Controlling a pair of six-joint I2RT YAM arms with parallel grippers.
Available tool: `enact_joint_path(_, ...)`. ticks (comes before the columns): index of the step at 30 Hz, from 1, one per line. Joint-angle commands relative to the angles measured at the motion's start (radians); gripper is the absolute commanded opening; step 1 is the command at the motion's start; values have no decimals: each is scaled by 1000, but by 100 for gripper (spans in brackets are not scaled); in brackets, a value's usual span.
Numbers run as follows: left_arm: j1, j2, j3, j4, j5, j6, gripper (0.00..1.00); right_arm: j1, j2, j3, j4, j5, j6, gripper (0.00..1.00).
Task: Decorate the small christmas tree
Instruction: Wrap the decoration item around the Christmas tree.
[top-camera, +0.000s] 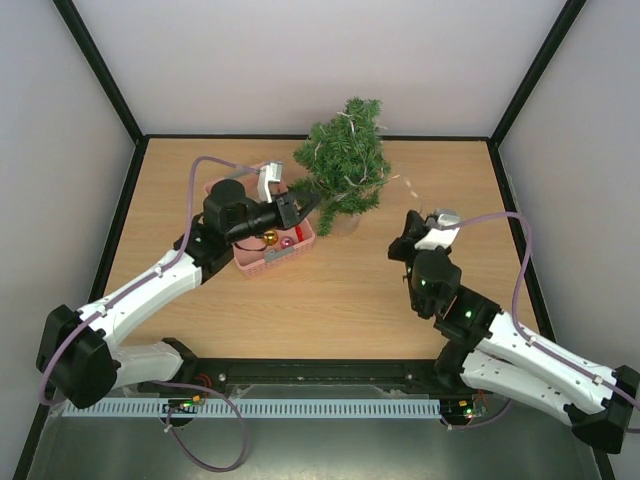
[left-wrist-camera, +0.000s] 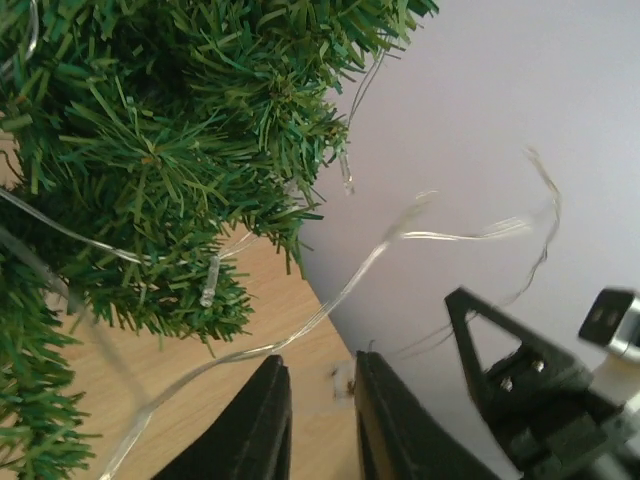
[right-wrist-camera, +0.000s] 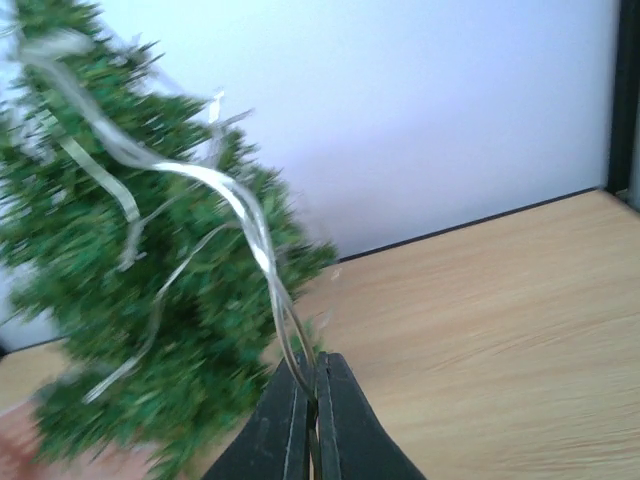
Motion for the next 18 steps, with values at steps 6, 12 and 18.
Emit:
enact_joint_path(6,-5,-12,0,-54,-43,65,36,-265,120,183,-72,-38,-187,2)
enact_joint_path(12,-5,-30,7,-116,-92,135,39,-379,170,247,-44,-130,-229,2)
enact_joint_path(18,-5,-27,17,-184,-133,206,39,-445,230,300,-30,-132,-260,2)
